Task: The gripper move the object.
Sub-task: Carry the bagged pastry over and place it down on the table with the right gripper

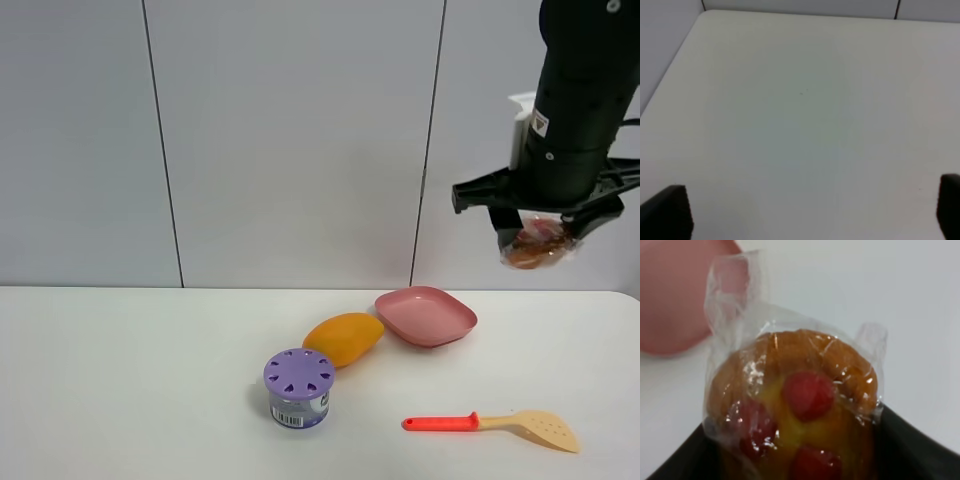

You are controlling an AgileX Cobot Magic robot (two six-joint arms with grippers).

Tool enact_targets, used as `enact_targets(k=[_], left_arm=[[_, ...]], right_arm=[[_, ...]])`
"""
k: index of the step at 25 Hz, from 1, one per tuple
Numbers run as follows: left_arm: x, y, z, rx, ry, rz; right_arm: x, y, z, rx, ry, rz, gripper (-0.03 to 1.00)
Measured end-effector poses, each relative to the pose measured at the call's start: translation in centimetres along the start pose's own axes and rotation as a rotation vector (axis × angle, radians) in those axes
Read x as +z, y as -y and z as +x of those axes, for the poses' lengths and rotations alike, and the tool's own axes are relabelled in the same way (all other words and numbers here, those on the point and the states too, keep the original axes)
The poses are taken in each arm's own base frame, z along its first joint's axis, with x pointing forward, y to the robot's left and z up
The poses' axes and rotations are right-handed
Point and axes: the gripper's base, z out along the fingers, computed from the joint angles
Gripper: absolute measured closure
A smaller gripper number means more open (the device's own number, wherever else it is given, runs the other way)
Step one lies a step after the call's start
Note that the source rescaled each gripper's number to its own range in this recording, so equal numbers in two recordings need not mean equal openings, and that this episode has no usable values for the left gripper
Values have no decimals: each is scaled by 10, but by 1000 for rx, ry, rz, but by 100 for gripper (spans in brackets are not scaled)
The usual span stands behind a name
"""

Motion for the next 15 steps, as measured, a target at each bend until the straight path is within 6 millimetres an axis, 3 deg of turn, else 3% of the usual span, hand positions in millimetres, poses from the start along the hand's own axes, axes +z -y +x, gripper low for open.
enact_targets(k=[6, 15], left_arm=[[0, 0, 0, 0, 0, 0], [0, 0, 0, 0, 0, 0]], right_arm=[[34, 5, 17, -34, -70, -32, 97], [84, -15, 32, -93, -77, -97, 97]])
